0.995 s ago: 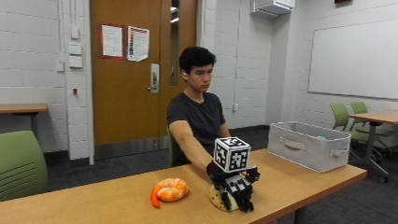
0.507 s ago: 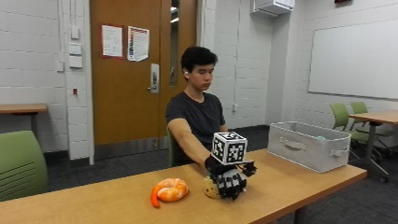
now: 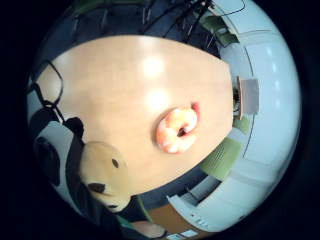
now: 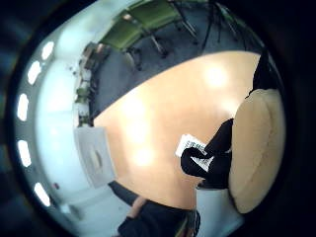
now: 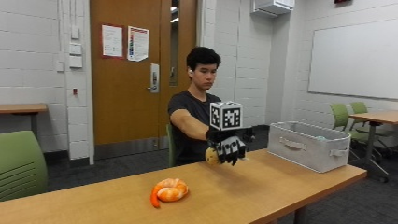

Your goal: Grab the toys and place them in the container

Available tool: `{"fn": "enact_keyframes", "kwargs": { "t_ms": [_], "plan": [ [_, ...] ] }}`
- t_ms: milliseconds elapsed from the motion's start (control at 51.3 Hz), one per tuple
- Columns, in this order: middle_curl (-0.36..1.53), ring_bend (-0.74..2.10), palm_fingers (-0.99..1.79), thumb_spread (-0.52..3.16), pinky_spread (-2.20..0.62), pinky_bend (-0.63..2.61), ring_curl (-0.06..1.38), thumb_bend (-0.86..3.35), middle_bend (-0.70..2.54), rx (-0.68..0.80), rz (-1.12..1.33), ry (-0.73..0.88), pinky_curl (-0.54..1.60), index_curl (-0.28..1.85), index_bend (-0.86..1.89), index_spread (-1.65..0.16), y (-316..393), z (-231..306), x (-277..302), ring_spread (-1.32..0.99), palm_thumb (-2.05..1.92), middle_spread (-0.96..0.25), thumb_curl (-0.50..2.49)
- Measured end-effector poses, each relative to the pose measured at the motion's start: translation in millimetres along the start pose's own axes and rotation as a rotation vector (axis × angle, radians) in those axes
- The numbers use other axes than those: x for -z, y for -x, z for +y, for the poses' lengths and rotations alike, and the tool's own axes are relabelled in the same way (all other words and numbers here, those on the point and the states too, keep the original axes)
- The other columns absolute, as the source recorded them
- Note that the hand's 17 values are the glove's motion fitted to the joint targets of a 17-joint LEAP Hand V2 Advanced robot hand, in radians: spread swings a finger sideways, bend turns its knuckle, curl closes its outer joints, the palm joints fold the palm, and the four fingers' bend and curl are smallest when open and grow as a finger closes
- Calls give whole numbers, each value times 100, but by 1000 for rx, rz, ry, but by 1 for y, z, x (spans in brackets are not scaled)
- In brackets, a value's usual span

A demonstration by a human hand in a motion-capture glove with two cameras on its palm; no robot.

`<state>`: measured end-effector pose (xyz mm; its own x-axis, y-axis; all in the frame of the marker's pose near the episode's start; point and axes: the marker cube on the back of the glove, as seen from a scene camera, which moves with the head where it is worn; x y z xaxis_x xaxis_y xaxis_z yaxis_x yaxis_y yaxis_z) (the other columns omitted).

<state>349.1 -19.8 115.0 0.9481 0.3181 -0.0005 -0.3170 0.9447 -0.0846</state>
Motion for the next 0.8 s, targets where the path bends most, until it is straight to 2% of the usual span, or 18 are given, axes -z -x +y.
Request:
{"fn": "enact_keyframes", "kwargs": {
  "t_ms": [137, 429, 605, 800],
  "plan": [
    [75, 119, 114, 84, -44, 90, 60, 19, 97, 76, -22, -89, 43, 115, 33, -55, 57, 5, 66, -42, 60, -38, 79],
    [78, 124, 112, 84, -44, 92, 58, 19, 99, 233, 12, -205, 44, 137, 26, -59, 192, 33, 147, -41, 59, -36, 91],
    [79, 125, 112, 85, -43, 92, 57, 19, 99, 328, 21, -265, 44, 147, 21, -59, 270, 57, 185, -40, 58, -36, 97],
    [80, 125, 112, 86, -44, 92, 56, 18, 98, 479, -1, -296, 44, 156, 18, -59, 364, 102, 201, -40, 56, -35, 104]
  ]
}}
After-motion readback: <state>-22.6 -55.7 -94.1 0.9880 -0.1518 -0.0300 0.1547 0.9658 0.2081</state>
